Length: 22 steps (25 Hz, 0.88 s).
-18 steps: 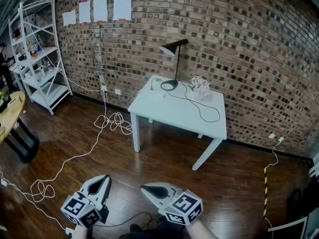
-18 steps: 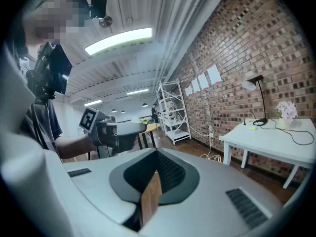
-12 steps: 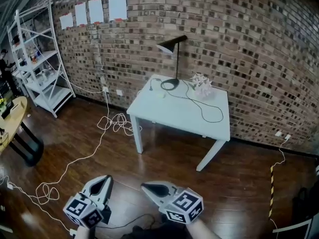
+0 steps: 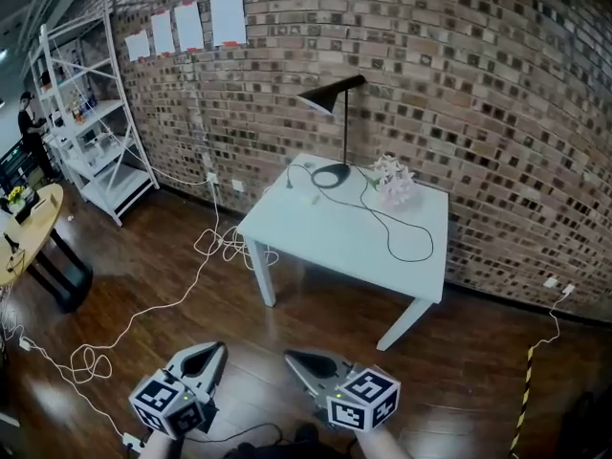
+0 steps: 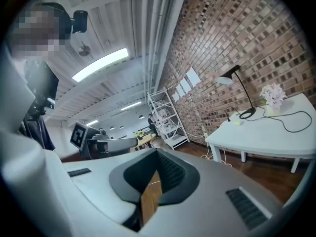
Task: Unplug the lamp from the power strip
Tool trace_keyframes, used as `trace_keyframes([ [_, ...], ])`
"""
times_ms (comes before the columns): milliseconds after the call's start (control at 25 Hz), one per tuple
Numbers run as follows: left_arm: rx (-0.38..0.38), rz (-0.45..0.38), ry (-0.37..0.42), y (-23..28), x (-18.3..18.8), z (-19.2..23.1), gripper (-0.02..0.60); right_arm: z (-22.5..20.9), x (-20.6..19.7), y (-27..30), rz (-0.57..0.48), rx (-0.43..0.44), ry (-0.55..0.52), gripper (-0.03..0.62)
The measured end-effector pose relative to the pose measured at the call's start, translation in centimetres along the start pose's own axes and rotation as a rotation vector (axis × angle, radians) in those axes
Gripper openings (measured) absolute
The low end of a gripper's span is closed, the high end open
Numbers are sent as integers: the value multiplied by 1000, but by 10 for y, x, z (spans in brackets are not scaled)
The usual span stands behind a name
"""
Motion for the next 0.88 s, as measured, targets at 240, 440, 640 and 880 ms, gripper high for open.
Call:
trace_keyframes([
  [240,20,12,32,29,13,-9,-6,-20,11,-5,5,65,-17,-8],
  [440,32,-9,37,46,18,-9,-6,-29,14,-9,10,80,-46,-8],
  [640,-29,13,43,63,23,-17,-6,-37,19,-12,7,65,-38,-8],
  [880,-59,6,29,71,10,5,-6,-47,14,3,34,16,-34,-8],
])
Point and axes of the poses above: the fingertips, and each gripper's own axes: y forward along the fingers, z to its left, x out of its top, the point moved 4 cm from there along -y, backward along the fingers, and after that the axes turned 13 degrees about -x, right-handed, at the moved point
